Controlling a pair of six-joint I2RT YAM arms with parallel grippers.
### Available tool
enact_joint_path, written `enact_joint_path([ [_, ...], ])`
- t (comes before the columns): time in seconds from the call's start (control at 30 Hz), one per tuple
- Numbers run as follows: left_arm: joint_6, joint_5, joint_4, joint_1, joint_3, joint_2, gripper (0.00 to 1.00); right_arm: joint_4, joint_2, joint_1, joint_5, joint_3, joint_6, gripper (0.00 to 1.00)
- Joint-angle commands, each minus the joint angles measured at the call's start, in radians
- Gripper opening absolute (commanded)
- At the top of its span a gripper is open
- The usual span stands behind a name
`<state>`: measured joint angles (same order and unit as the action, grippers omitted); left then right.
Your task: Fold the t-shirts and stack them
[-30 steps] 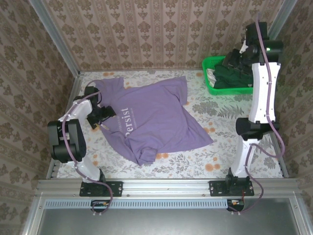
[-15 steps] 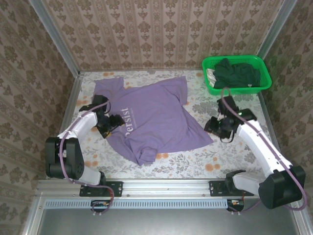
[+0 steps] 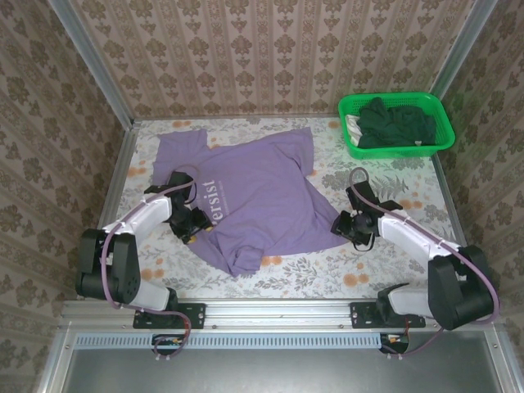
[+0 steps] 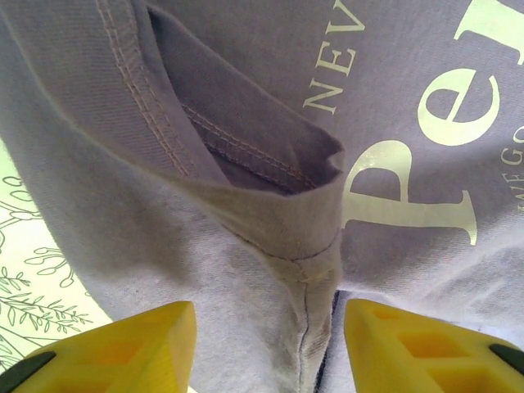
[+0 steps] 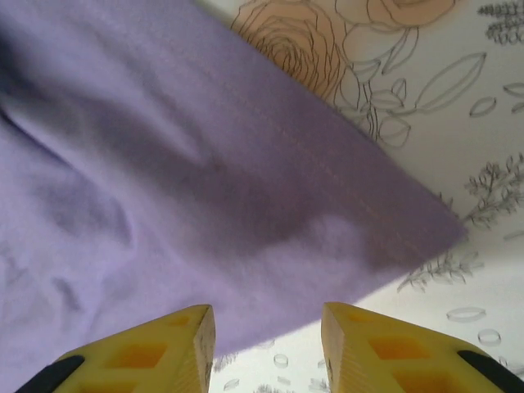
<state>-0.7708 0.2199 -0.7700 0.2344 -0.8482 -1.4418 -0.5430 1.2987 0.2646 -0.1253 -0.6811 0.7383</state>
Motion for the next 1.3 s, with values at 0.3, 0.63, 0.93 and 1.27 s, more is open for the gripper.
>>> enact_joint_path([
  [0.3, -0.022, -0.072, -0.021, 0.003, 0.005, 0.028, 0.13, 0.102, 0.056, 0.001, 0.086, 0.061, 0.028, 0.40],
  [0.63, -0.077, -0.214, -0.235, -0.022, 0.044, 0.272, 0.00, 0.011, 0.055, 0.004, 0.073, 0.059, 0.156, 0.30],
  [0.93, -0.198, -0.247, -0.375, -0.078, 0.115, 0.530, 0.00, -0.115, -0.177, 0.005, 0.023, 0.206, 0.269, 0.14],
  [1.27, -0.173, -0.407, -0.419, -0.144, 0.035, 0.605, 0.38, -0.309, -0.364, 0.004, 0.080, 0.111, 0.276, 0.15],
])
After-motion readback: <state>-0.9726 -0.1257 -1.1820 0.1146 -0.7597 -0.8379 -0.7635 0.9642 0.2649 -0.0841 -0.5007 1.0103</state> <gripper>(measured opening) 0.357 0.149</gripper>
